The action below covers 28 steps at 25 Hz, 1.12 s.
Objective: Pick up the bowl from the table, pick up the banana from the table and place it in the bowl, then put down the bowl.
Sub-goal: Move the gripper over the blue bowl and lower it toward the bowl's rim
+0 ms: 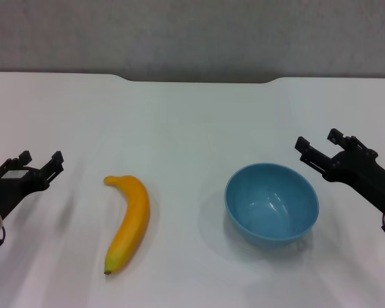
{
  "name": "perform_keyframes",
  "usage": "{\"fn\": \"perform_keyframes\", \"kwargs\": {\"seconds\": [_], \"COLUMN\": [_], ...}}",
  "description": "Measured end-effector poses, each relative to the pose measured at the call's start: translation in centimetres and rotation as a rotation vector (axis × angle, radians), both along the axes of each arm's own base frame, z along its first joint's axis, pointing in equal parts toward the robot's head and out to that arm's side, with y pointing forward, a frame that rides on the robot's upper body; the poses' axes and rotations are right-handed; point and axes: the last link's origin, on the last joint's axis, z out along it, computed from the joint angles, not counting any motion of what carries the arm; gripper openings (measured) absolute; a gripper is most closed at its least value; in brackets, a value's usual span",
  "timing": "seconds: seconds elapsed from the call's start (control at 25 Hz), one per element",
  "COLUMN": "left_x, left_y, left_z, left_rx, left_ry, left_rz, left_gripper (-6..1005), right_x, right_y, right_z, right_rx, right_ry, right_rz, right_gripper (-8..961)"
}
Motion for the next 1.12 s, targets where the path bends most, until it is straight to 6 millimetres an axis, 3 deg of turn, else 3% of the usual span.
{"fn": "perform_keyframes", "kwargs": {"seconds": [0.92,1.12], "left_x": [-0.1,-0.3], "left_y": [-0.2,-0.3], "left_z": [0.1,0.3], "left_rx": [0.0,0.0], "left_ry": [-0.027,-0.048], "left_rz": [0.009,0.021], "left_gripper": [738,738], "right_x": [-0.2,-1.2], "right_y": [0.0,1.2], "right_z": [-0.1,0.7], "right_rx": [-0.032,-0.096], "right_ry": [0.012,0.026], "right_rz": [0.003,0.003], "right_gripper": [871,869]}}
